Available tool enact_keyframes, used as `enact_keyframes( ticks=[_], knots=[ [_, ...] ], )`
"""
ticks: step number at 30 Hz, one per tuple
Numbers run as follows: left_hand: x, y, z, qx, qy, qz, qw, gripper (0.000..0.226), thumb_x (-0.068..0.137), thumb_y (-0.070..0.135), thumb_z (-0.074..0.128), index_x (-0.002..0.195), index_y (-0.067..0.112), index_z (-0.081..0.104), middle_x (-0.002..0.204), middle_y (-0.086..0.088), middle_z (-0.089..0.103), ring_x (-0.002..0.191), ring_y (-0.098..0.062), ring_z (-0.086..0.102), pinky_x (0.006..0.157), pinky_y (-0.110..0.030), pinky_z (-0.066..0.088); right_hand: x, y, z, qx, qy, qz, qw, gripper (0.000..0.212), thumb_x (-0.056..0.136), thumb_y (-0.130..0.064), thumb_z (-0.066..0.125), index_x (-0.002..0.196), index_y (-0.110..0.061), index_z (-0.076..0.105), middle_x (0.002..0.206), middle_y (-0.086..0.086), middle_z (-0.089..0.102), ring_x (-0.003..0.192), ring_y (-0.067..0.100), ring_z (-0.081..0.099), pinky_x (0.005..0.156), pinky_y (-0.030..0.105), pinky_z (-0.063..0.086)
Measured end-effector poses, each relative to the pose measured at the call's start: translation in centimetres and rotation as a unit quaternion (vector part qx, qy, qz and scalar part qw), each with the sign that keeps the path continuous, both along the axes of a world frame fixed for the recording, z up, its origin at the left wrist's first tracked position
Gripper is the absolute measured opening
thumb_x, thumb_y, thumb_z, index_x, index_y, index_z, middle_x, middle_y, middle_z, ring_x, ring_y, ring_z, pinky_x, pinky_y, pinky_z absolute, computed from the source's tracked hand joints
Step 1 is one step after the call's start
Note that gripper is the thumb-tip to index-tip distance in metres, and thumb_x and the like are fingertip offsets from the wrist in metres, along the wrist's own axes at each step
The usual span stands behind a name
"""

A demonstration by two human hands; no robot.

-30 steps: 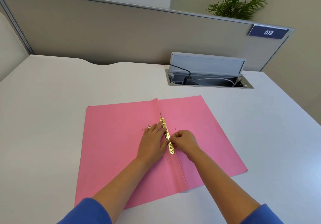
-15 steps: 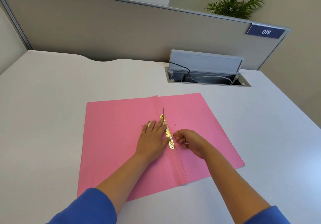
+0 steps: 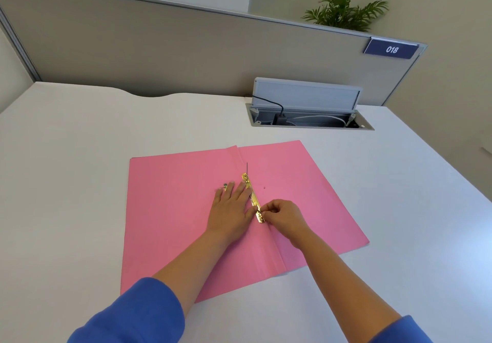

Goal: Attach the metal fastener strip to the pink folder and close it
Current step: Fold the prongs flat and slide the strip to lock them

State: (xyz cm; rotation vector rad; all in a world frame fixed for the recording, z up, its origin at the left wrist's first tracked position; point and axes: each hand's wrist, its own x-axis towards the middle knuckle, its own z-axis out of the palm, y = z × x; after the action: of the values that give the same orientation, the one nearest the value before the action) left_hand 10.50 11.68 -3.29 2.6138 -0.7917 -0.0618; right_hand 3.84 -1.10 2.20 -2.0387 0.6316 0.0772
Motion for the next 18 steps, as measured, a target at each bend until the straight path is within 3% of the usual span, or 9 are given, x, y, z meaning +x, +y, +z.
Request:
enact_keyframes(
  ticks=[2, 9, 13, 18],
  knots=[
    [0.0, -0.1, -0.1, -0.002, -0.005, 0.003, 1.0, 0.054, 0.092, 0.048, 0.03, 0.142, 0.027, 0.028, 0.156, 0.005, 0.022, 0.145, -0.022, 0.011, 0.117, -0.043, 0.005, -0.3, 0.0, -0.3, -0.042, -0.014, 0.013, 0.999, 0.017, 0.081, -0.004, 0.058, 0.091, -0.005, 0.071, 0.079, 0.004, 0.065, 0.073, 0.015, 0.053, 0.065, 0.021, 0.042],
    [-0.1, -0.2, 0.0, 0.006, 0.002, 0.019, 1.0, 0.056, 0.091, 0.053, 0.03, 0.142, 0.029, 0.027, 0.156, 0.005, 0.022, 0.145, -0.021, 0.011, 0.117, -0.043, 0.004, -0.9, 0.4, -1.2, -0.164, -0.021, 0.053, 0.985, 0.021, 0.084, -0.006, 0.051, 0.095, -0.009, 0.07, 0.091, 0.01, 0.072, 0.074, 0.02, 0.054, 0.064, 0.024, 0.037],
    [0.1, -0.2, -0.1, 0.008, 0.005, 0.023, 1.0, 0.057, 0.09, 0.055, 0.03, 0.142, 0.03, 0.027, 0.156, 0.006, 0.022, 0.145, -0.02, 0.01, 0.117, -0.042, 0.003, -1.2, 0.7, -1.4, -0.226, -0.007, 0.093, 0.97, 0.025, 0.088, -0.009, 0.047, 0.103, -0.011, 0.067, 0.106, 0.01, 0.07, 0.096, 0.029, 0.061, 0.076, 0.031, 0.044],
    [0.0, -0.4, -0.2, 0.007, 0.012, 0.026, 1.0, 0.059, 0.09, 0.057, 0.028, 0.142, 0.03, 0.026, 0.156, 0.006, 0.022, 0.146, -0.02, 0.009, 0.117, -0.042, 0.003, -1.4, 0.9, -1.5, -0.286, 0.013, 0.127, 0.95, 0.027, 0.091, -0.011, 0.044, 0.108, -0.012, 0.064, 0.113, 0.012, 0.064, 0.103, 0.031, 0.058, 0.083, 0.034, 0.043]
  ],
)
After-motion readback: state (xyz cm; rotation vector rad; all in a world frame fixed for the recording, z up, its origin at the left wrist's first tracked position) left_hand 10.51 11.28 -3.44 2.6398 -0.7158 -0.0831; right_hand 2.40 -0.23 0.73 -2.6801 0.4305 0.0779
